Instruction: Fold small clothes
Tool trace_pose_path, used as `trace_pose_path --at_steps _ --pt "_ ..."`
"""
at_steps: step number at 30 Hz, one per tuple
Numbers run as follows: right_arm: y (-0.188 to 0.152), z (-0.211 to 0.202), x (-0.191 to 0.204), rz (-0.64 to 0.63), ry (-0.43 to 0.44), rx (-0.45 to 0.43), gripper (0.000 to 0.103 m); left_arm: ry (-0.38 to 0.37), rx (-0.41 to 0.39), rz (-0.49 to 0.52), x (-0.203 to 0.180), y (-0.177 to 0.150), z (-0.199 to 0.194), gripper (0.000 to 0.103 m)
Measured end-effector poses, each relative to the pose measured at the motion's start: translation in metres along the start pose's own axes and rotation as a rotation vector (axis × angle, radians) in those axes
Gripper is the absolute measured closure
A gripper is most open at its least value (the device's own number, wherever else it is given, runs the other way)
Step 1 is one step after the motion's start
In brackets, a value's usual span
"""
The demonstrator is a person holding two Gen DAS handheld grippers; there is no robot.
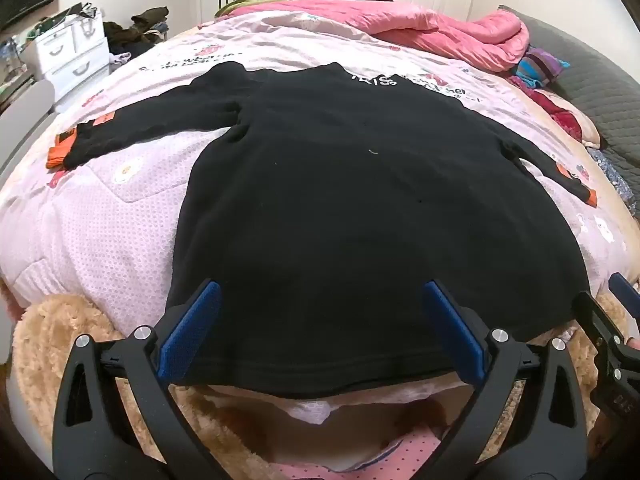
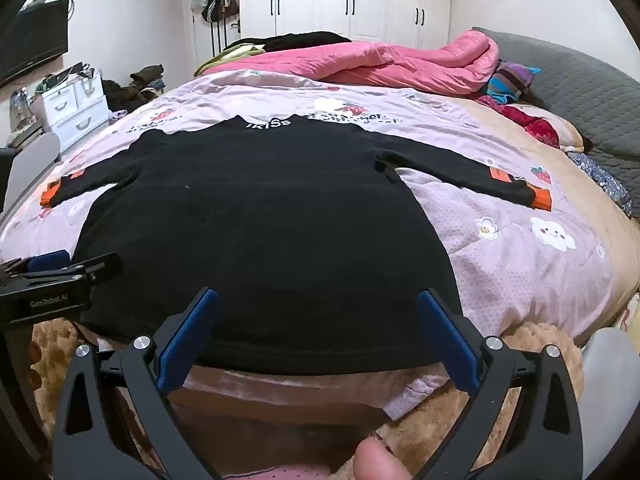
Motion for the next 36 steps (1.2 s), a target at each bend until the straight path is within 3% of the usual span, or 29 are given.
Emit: trace_pose_path --at_steps 36 --pt "-0.003 -0.002 0.0 0.024 -0.016 0.004 0.004 -0.004 -0.009 0.02 -0.009 0.003 -0.01 0.008"
Point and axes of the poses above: each gripper's, at about its wrist camera, not at the fingertips, and z roughly the way its jaws point, x to its left, y to its top, the point moved 3 cm from there along z, roughly the way its jaws point, and after that the axes turned 2 degrees about -x, right-handed, at the moved point
